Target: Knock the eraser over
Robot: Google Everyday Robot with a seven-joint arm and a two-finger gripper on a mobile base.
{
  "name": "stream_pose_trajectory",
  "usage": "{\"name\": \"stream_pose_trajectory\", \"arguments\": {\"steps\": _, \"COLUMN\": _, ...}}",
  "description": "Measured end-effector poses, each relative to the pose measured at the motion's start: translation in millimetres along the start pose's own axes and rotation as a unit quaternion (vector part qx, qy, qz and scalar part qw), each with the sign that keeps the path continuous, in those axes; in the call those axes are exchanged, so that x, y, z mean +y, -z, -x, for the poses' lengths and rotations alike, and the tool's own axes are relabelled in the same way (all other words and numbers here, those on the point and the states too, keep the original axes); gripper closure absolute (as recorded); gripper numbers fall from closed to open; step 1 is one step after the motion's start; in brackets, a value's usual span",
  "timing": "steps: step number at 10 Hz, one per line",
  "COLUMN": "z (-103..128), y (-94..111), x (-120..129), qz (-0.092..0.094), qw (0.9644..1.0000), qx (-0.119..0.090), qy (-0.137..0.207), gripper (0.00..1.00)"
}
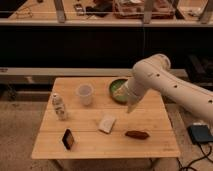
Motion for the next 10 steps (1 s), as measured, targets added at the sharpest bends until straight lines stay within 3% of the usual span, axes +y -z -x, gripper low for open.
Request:
{"name": "stream_pose_trajectory", "arguments": {"steps": 7, "z": 0, "y": 0, "x": -2, "qz": -0.003, "qw": 1.0, "qx": -0.001, "qy": 0.006, "gripper": 0.35}}
{"name": "stream_pose_trajectory", "arguments": {"steps": 10, "z": 13, "y": -8, "x": -54, "qz": -0.022, "qw": 0.9966, "qx": -0.017, "qy": 0.078, "gripper": 0.35}}
